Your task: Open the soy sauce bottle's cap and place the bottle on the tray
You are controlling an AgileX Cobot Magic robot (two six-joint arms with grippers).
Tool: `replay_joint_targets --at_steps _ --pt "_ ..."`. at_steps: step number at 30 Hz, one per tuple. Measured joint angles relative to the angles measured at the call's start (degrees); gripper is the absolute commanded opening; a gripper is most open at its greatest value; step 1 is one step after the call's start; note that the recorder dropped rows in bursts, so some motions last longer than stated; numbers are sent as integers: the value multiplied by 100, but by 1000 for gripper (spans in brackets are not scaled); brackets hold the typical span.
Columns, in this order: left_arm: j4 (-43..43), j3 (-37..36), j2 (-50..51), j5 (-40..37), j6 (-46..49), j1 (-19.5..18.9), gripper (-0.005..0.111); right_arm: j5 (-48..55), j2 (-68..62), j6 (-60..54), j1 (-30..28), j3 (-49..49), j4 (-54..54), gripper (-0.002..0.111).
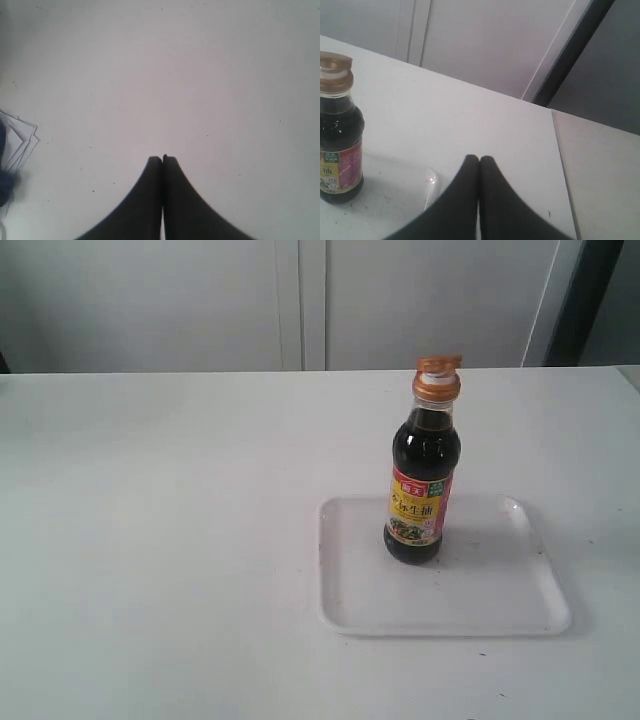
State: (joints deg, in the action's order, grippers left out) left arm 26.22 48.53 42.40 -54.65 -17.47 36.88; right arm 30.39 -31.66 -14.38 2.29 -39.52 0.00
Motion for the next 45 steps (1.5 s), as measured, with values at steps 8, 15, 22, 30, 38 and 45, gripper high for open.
replay_joint_targets --at_steps 8,15,22,30,38,45 --pt "-13 -179 -267 183 0 0 0 -18 162 94 0 200 0 0" --pt "-13 -179 -267 307 0 0 0 -18 162 218 0 200 0 0" --pt "-3 -179 -267 331 0 0 0 -18 162 235 0 200 0 0" --pt "-63 -179 -267 372 0 0 0 -18 162 235 0 200 0 0" --pt "-365 -351 -347 1227 198 0 0 -18 162 235 0 200 0 0" --pt "-688 -869 -706 2009 668 0 0 -18 162 235 0 200 0 0"
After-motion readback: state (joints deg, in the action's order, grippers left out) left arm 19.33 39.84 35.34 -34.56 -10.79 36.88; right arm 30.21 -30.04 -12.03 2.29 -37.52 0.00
